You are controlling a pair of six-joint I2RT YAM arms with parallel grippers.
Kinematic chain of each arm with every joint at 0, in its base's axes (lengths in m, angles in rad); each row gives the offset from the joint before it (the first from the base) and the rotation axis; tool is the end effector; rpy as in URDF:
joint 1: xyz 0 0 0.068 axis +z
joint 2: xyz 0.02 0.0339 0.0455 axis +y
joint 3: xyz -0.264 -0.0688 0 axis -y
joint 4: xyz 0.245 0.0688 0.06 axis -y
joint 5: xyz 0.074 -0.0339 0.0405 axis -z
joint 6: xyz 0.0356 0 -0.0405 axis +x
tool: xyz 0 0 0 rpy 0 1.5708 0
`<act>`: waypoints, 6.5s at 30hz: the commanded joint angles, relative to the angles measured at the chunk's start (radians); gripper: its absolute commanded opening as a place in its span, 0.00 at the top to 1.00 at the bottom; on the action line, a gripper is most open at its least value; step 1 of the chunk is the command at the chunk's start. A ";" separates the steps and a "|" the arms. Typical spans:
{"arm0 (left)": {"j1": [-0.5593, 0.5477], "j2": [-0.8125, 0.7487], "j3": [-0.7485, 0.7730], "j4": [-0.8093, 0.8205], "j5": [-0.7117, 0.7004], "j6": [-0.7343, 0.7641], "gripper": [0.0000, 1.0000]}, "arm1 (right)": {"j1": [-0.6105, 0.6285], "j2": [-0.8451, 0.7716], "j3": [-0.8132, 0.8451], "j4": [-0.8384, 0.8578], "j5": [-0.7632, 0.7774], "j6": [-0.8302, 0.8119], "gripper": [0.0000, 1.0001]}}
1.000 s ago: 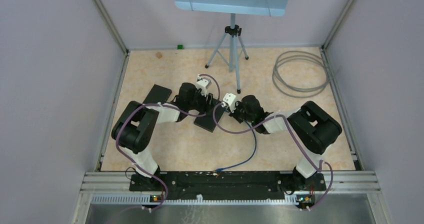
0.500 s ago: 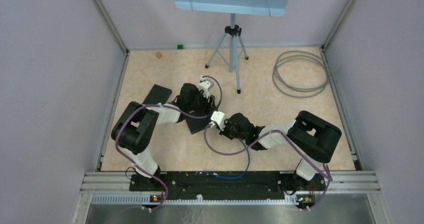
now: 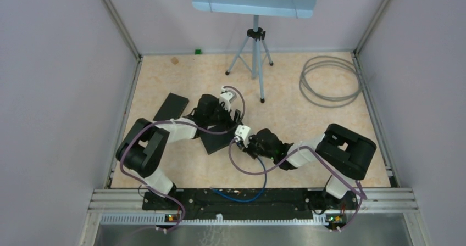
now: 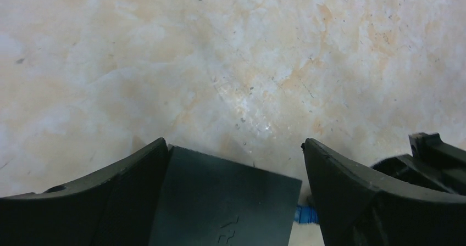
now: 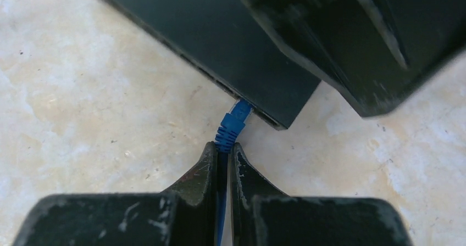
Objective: Insert the plug into the switch port
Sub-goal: Insert the connector into the switch port, then pick up the connector from the center of the board.
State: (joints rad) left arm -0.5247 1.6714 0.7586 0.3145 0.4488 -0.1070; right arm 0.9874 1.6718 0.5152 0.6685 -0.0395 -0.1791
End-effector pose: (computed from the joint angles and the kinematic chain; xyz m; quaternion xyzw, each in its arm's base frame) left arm 0.2791 -0.1794 0.1593 0.2804 0.8216 -0.3285 0.3719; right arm 0.1624 0.2486 0.1246 -0.4804 0.7096 0.2182 0.4670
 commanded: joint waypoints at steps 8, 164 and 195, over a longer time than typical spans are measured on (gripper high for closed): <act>0.067 -0.262 -0.121 -0.131 0.018 -0.116 0.01 | -0.168 -0.039 0.035 0.067 0.031 0.002 1.00; 0.351 -0.937 -0.063 0.644 0.635 -1.025 0.01 | 0.288 -0.870 0.010 0.223 0.155 0.144 1.00; -0.078 -0.803 0.036 0.459 0.582 -0.457 0.05 | 0.287 -0.925 0.012 0.069 0.032 -0.222 1.00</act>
State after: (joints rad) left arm -0.5968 0.9115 0.7563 0.8501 1.0653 -0.6403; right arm 1.2659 0.7540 0.5175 0.7261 -0.0334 -0.1692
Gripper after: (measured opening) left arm 0.912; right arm 0.091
